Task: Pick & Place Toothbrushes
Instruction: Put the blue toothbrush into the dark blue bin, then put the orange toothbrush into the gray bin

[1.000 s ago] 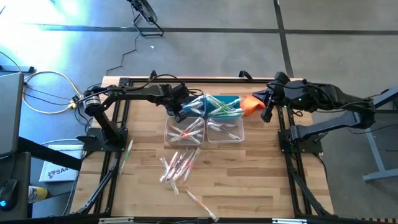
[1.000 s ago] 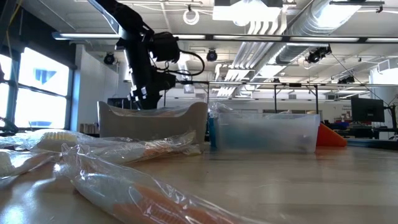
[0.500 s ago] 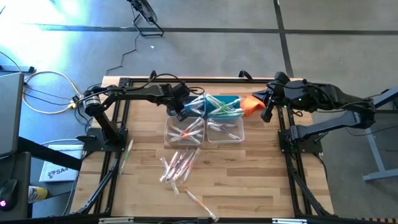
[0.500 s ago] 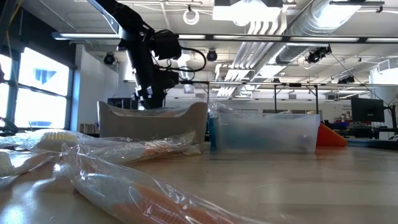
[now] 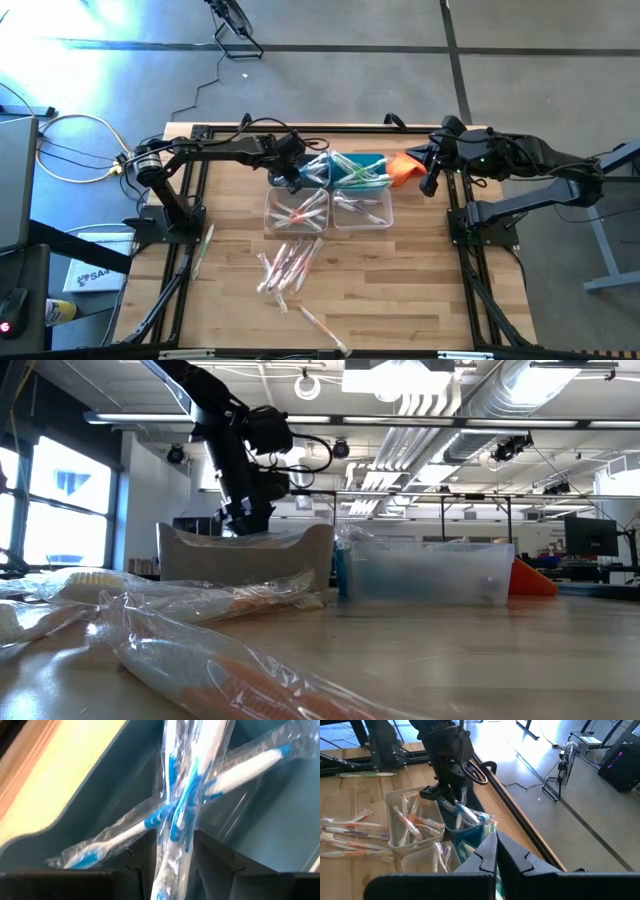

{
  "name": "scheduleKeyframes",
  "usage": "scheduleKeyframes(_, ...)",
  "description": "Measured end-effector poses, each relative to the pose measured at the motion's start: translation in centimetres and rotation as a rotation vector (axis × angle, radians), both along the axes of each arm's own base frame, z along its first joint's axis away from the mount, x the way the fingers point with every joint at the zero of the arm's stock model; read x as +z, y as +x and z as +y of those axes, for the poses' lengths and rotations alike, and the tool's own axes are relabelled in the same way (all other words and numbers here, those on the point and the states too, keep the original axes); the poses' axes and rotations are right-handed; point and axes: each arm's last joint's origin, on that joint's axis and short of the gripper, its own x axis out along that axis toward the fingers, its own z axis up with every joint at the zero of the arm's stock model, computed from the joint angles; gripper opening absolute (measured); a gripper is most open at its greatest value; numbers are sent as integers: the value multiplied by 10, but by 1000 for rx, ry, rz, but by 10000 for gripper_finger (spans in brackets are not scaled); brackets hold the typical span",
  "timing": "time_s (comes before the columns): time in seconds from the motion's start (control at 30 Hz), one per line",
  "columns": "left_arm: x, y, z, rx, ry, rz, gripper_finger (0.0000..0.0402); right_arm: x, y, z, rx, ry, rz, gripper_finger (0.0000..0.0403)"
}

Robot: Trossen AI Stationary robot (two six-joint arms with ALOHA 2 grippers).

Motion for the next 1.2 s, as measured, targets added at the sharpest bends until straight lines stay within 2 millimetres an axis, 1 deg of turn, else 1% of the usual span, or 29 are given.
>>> scheduleKeyframes(0.43,0,0,0,4,-4,-5,127,0,0,0,0,0,0,3)
scheduleKeyframes(0.5,4,0,-1,-1,-25,2,127,0,0,0,0,0,0,3)
scheduleKeyframes(0.87,56,6,2,-11,-50,46,127,0,0,0,0,0,0,3)
scheduleKeyframes(0.97,71,8,2,-13,-43,32,127,0,0,0,0,0,0,3)
scheduleKeyframes(1.1,86,11,4,-15,-22,-11,127,0,0,0,0,0,0,3)
scheduleKeyframes(1.2,92,14,5,-14,-3,-42,127,0,0,0,0,1,0,3)
